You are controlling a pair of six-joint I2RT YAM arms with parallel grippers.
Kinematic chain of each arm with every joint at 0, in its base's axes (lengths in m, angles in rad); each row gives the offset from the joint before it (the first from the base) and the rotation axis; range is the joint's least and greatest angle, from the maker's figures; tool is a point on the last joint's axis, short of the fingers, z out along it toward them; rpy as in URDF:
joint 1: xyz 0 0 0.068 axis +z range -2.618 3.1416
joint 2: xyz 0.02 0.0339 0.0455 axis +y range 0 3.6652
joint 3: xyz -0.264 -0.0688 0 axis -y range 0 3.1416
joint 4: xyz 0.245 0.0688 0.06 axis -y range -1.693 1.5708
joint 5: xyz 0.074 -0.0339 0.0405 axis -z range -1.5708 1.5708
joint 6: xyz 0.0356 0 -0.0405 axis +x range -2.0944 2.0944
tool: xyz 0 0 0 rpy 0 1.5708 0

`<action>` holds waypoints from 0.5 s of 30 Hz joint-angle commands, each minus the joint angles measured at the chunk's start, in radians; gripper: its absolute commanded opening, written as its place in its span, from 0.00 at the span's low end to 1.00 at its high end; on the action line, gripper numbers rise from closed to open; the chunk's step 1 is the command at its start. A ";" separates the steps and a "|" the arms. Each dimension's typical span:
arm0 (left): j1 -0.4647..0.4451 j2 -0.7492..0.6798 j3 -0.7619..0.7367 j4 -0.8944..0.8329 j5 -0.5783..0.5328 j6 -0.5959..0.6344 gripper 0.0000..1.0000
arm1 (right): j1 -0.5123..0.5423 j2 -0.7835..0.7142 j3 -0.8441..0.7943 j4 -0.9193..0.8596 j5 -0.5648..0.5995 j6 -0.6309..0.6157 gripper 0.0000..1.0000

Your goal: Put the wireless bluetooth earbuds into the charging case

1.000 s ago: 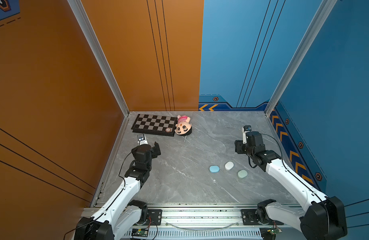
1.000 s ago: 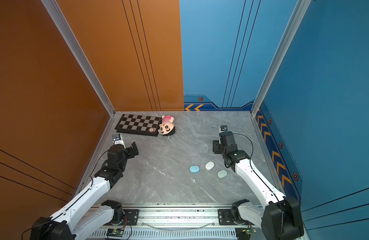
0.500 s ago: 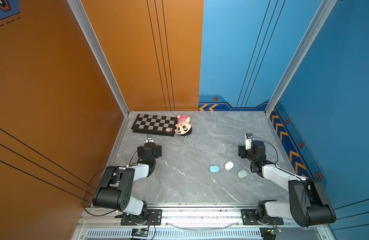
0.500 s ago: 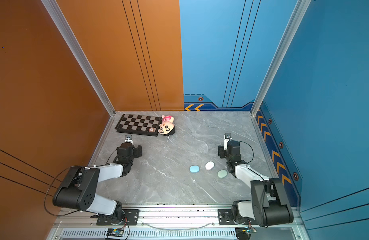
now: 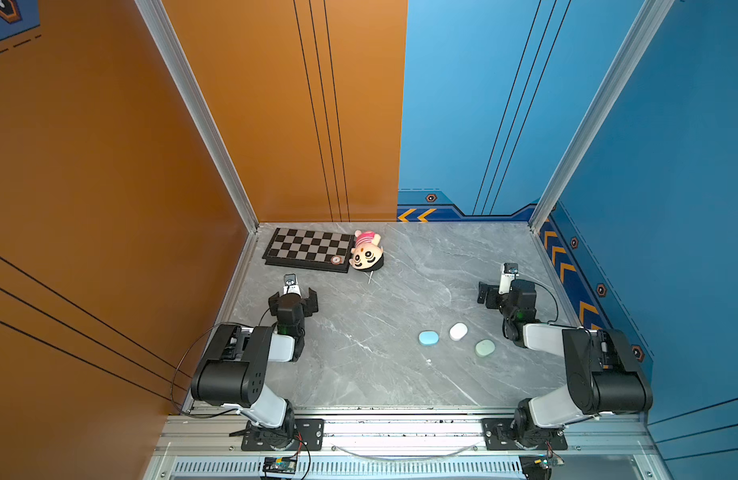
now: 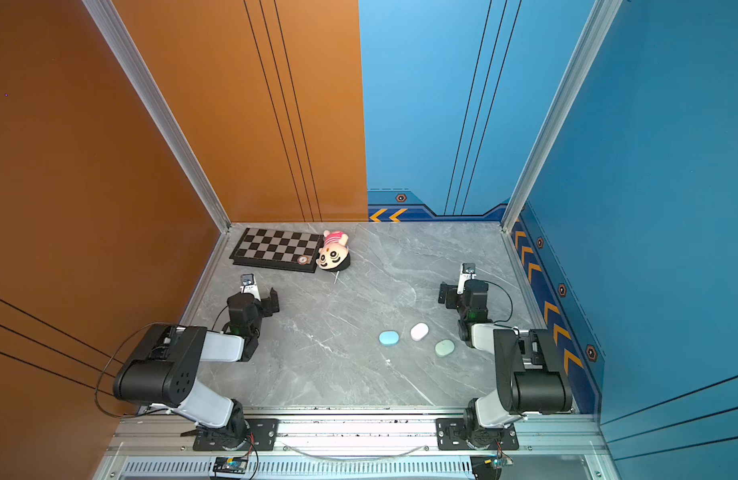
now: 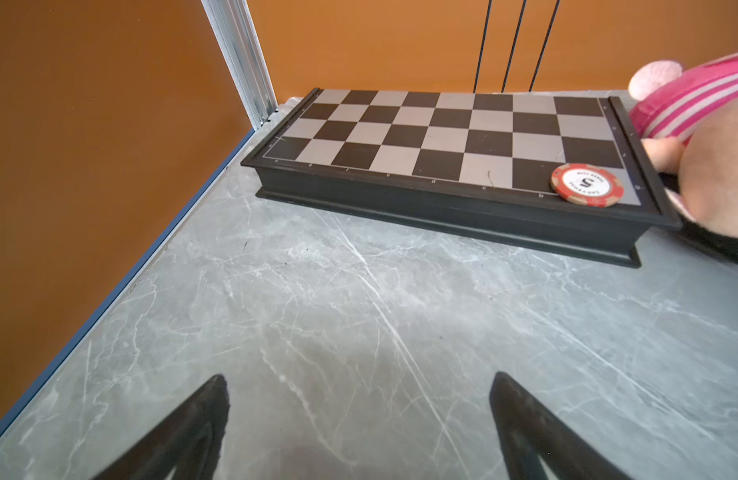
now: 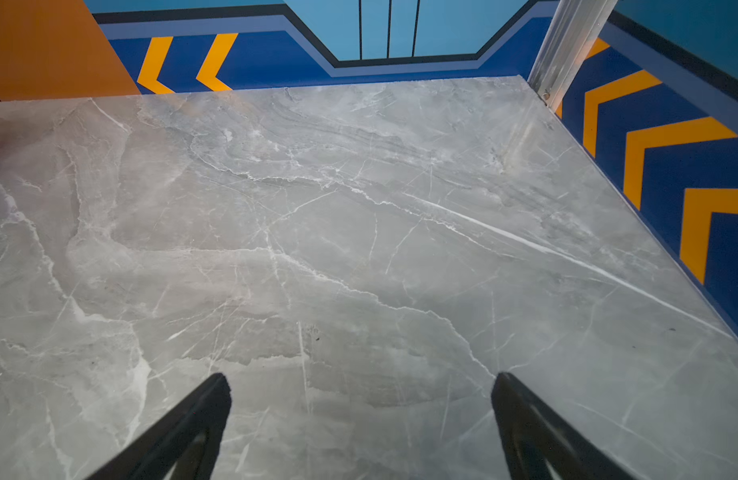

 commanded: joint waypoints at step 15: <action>-0.004 -0.005 0.009 0.017 -0.028 -0.001 0.98 | 0.093 0.029 -0.148 0.316 0.248 -0.021 1.00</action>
